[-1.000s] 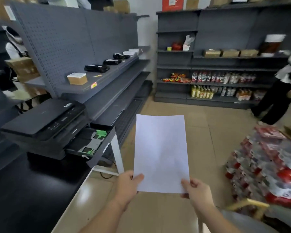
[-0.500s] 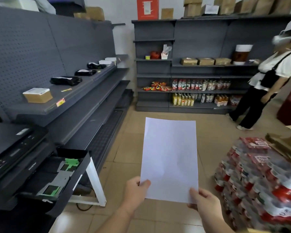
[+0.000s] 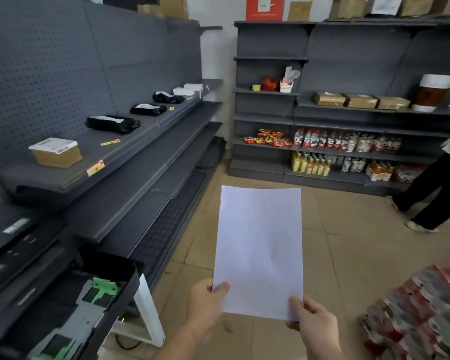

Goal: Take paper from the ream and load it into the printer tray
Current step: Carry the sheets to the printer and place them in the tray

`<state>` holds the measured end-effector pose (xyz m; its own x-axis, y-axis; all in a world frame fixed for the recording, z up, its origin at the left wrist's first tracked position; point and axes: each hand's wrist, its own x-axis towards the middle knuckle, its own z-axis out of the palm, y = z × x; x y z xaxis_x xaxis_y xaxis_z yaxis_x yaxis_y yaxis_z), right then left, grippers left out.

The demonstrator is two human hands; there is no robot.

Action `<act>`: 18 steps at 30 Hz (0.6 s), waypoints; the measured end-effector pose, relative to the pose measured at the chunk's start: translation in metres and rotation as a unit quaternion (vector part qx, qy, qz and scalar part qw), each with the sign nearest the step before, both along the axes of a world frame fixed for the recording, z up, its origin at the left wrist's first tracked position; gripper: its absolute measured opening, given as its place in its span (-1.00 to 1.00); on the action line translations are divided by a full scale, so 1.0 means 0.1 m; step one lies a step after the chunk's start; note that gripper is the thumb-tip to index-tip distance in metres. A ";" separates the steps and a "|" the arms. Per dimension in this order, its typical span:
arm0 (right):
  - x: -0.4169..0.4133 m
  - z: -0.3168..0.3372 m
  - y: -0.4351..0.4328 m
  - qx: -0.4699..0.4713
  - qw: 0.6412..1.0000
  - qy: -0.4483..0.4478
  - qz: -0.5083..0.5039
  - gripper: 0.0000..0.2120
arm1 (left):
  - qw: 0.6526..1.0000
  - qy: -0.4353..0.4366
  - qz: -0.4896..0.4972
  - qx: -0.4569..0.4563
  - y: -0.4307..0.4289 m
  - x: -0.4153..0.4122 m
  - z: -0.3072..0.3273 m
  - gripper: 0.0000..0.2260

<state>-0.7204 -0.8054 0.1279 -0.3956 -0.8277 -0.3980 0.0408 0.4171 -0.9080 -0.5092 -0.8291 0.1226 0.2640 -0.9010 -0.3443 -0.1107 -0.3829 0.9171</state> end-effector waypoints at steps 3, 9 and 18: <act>0.25 -0.03 -0.50 0.007 0.997 0.029 0.067 -0.82 | 0.998 0.015 0.066 0.015 -0.26 0.27 -0.08 -0.57; 1.00 -0.05 -1.48 0.010 0.973 0.057 0.223 -0.90 | 0.971 0.014 0.233 0.050 -0.46 0.89 -0.10 -0.74; 2.32 -0.46 -1.86 0.056 0.856 0.087 0.506 -0.86 | 0.868 0.039 0.488 0.084 0.15 1.50 -0.25 -0.81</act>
<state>-0.4889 -0.9917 0.0817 0.4410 -0.7417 -0.5053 -0.5249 0.2436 -0.8156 -0.3593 -0.8141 0.0974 0.8433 -0.1961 -0.5004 0.4017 -0.3887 0.8292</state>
